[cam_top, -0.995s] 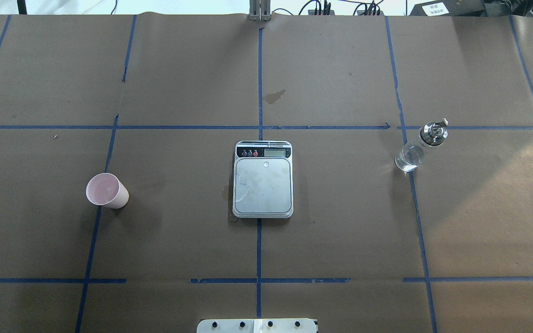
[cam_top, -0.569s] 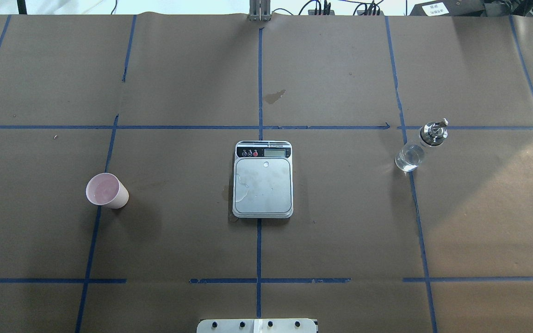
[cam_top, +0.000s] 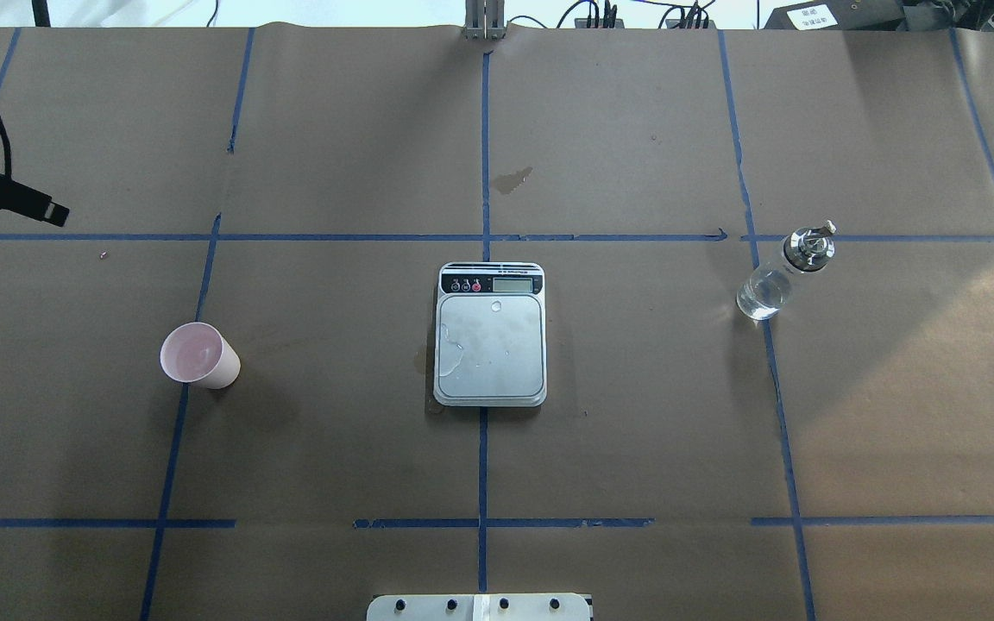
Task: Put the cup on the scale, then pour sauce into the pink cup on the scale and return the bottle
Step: 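Reach the left gripper down to the pink cup and grasp it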
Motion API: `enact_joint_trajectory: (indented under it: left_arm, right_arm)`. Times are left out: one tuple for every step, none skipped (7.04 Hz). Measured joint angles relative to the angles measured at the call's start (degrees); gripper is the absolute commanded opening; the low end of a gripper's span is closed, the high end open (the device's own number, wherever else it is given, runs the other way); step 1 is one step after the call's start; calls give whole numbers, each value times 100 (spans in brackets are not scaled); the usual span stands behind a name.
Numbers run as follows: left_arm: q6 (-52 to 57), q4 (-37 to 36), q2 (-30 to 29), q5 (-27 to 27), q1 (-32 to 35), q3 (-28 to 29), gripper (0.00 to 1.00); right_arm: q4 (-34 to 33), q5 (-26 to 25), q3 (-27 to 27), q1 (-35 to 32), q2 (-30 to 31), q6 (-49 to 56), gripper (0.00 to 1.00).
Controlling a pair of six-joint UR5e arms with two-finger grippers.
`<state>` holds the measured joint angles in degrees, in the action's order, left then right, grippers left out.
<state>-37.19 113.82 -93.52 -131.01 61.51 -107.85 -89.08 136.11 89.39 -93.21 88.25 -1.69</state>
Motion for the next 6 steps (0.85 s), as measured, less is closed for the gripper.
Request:
enact_joint_trajectory:
  left_arm:
    - [-691,76,93,12,-156,-27,100]
    - [-1485,105,143,239,-553,-134,100]
    - [-2222,113,167,577,-984,-217,100]
    - [-2743,117,175,825,-1333,-259,100]
    - [-3023,116,180,998,-1600,-268,100]
    - [-3193,114,181,1079,-1793,-251,100]
  right_arm:
    - [135,9,83,51,-2,-10,100]
    - [269,21,118,98,17,-14,100]
    - [322,12,124,151,28,-14,100]
    - [346,-20,112,227,29,-10,100]
    - [358,-34,81,269,32,-10,100]
    - [362,-38,66,286,32,-11,100]
